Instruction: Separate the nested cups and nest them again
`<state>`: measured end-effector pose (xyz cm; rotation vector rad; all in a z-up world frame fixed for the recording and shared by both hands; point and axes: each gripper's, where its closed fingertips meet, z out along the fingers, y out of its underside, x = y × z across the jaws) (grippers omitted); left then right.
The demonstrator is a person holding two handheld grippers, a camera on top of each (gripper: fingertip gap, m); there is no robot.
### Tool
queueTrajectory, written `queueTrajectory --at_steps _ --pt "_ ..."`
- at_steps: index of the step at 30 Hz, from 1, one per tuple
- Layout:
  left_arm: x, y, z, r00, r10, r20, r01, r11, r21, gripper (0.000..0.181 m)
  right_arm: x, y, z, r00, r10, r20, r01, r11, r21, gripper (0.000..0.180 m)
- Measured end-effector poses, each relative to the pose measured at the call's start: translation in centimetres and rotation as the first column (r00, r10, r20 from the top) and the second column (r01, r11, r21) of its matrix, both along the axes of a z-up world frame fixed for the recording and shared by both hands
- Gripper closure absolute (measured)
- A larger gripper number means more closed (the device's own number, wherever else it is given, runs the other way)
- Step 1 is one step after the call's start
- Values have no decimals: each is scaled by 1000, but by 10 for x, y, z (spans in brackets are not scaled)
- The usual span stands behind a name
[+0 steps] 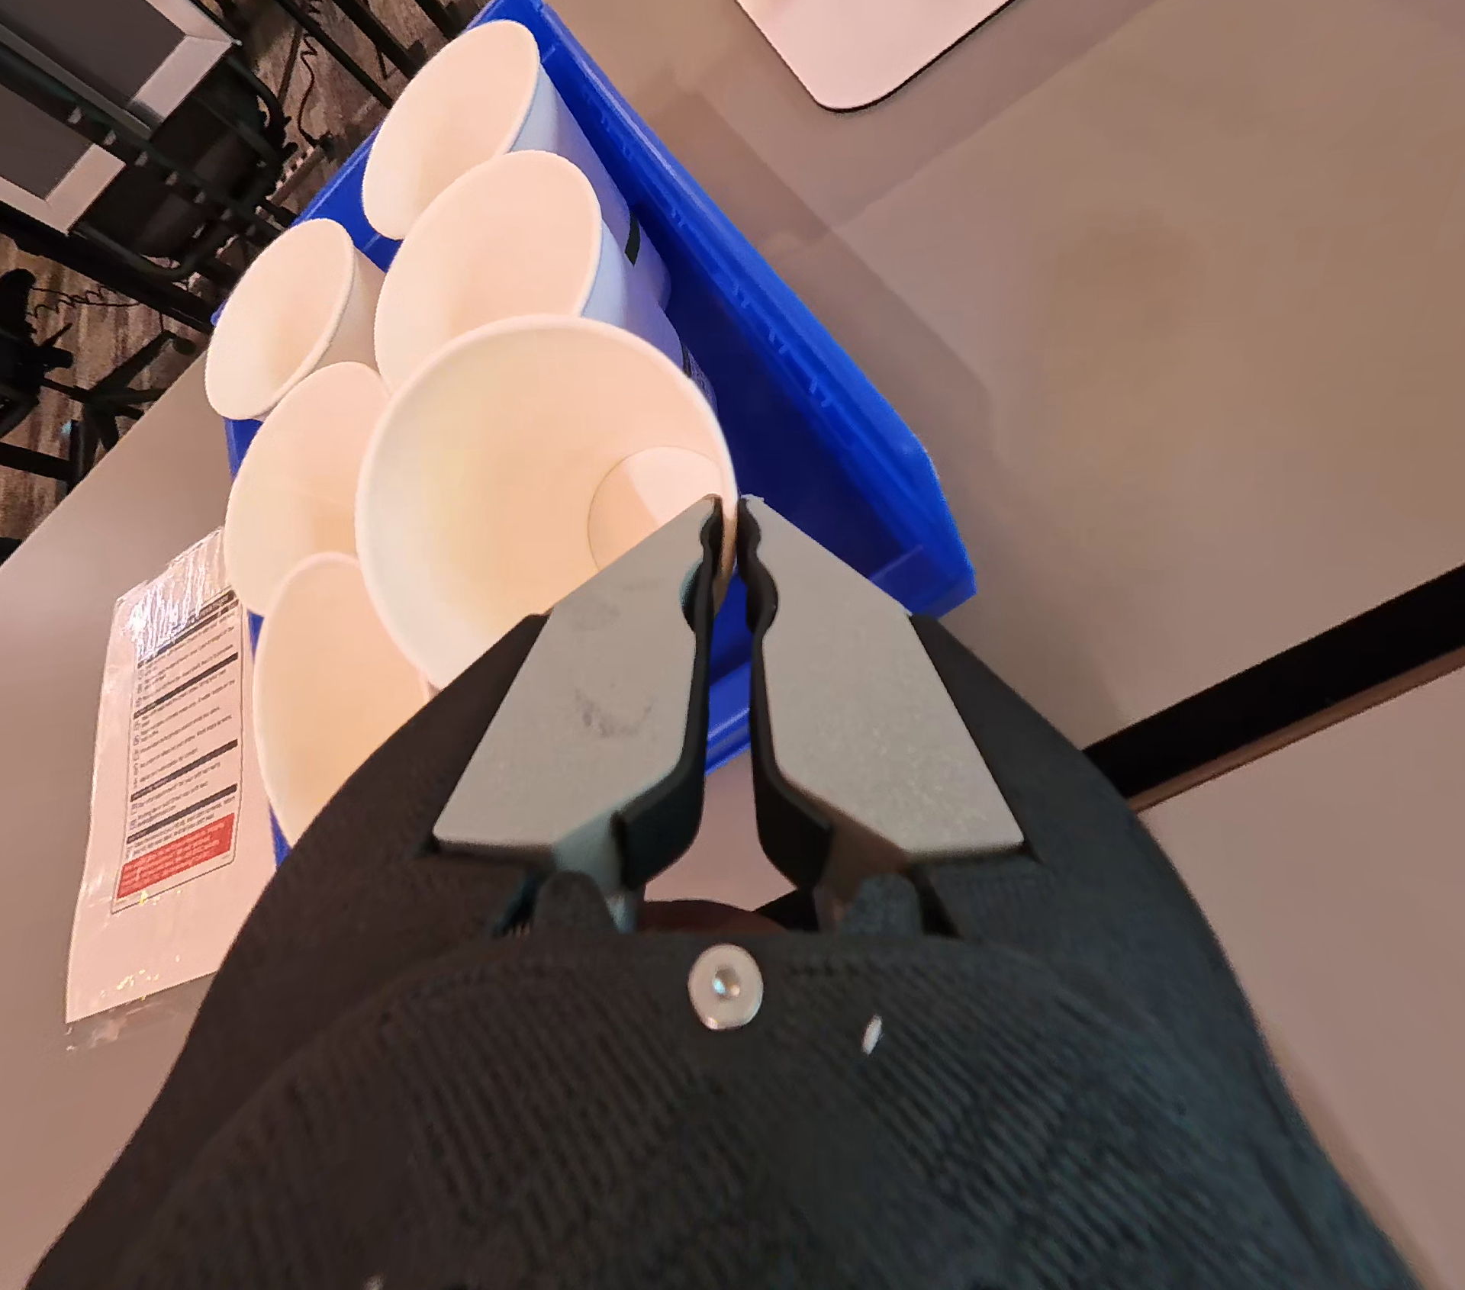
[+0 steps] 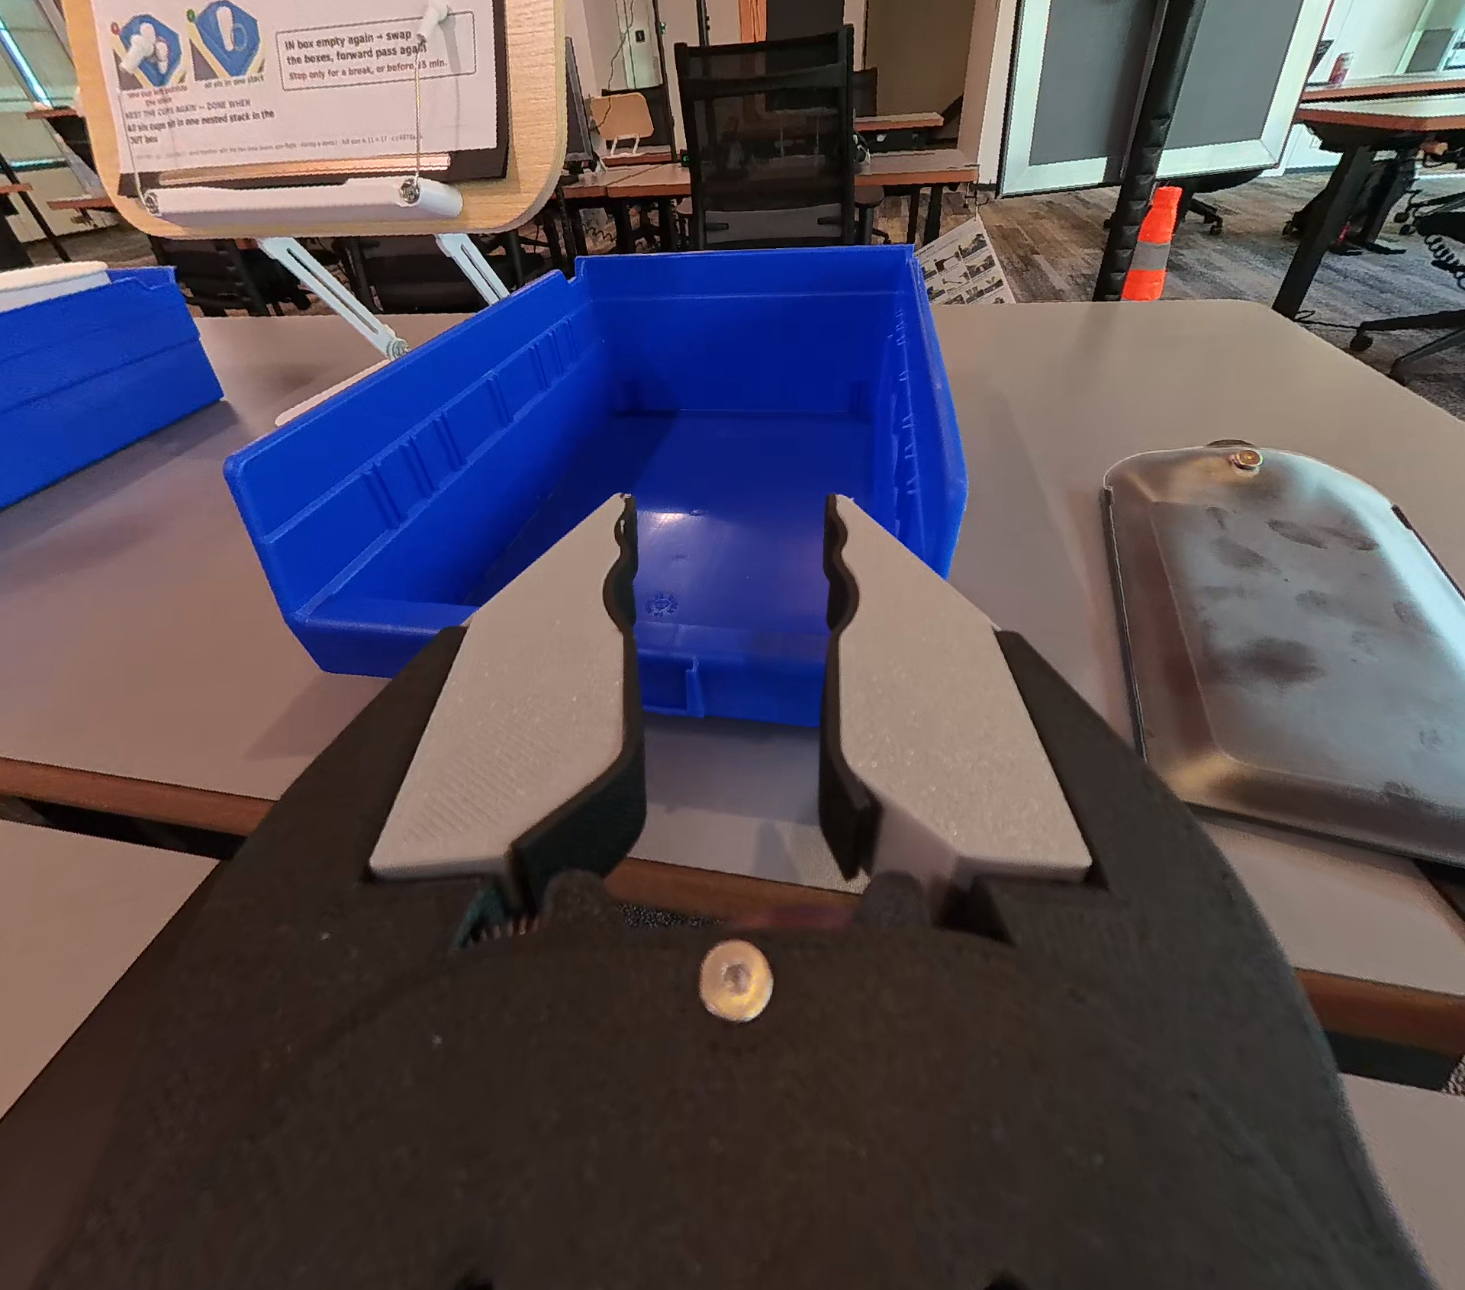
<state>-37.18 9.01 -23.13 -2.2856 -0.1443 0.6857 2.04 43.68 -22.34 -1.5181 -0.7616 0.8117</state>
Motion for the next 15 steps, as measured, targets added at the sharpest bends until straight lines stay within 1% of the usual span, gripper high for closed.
queueTrajectory --at_steps 15 --pt "1 -3 11 1000 -8 25 7 999 38 181 0 -2 -2 1000 -1 0 1 1000 1 135"
